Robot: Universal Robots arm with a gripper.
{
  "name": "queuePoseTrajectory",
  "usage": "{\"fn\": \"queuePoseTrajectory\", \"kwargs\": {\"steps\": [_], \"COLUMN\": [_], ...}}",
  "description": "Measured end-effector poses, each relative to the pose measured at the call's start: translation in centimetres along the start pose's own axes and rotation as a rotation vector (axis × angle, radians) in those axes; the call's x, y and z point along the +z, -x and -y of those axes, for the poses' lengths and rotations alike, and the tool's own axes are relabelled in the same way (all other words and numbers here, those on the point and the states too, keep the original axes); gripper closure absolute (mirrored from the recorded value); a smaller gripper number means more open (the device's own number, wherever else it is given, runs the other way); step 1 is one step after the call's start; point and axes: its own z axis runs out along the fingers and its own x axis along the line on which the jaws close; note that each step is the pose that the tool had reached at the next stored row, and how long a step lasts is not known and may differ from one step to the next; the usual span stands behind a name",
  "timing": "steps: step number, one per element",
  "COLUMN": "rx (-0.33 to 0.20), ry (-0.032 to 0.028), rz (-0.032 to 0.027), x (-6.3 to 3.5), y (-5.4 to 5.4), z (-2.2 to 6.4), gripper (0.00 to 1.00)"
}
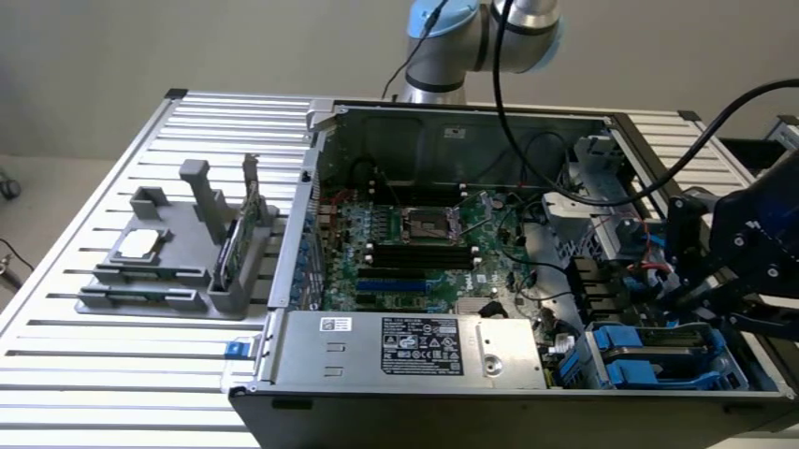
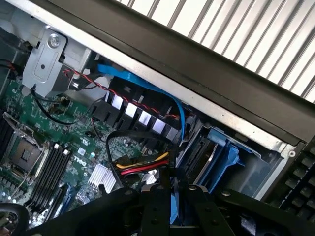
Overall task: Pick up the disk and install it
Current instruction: 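Insert the first disk wire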
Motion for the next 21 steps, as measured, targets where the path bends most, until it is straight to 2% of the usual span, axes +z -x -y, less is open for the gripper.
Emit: {"fn": "queuePoseTrajectory", "kwargs": {"steps": [5, 8, 10, 13, 15, 16, 21], "rx": [0.023, 0.032, 0.035, 0.038, 0.041, 0.045, 0.093], "ry": [0.0032, 0.0023, -0.0006, -0.0082, -0.0127, -0.0129, -0.0068], "rz": [0.0006, 0.0058, 0.0145, 0.043, 0.0579, 0.0597, 0.0591], "x": [-0.04, -0.3, -0.4, -0.44, -0.44, -0.43, -0.43], "y": [-0.09, -0.14, -0.16, -0.21, -0.23, -0.23, -0.26], "z": [0.12, 0.14, 0.17, 0.23, 0.27, 0.28, 0.32], "gripper": [0.84, 0.84, 0.84, 0.84, 0.84, 0.84, 0.84]}}
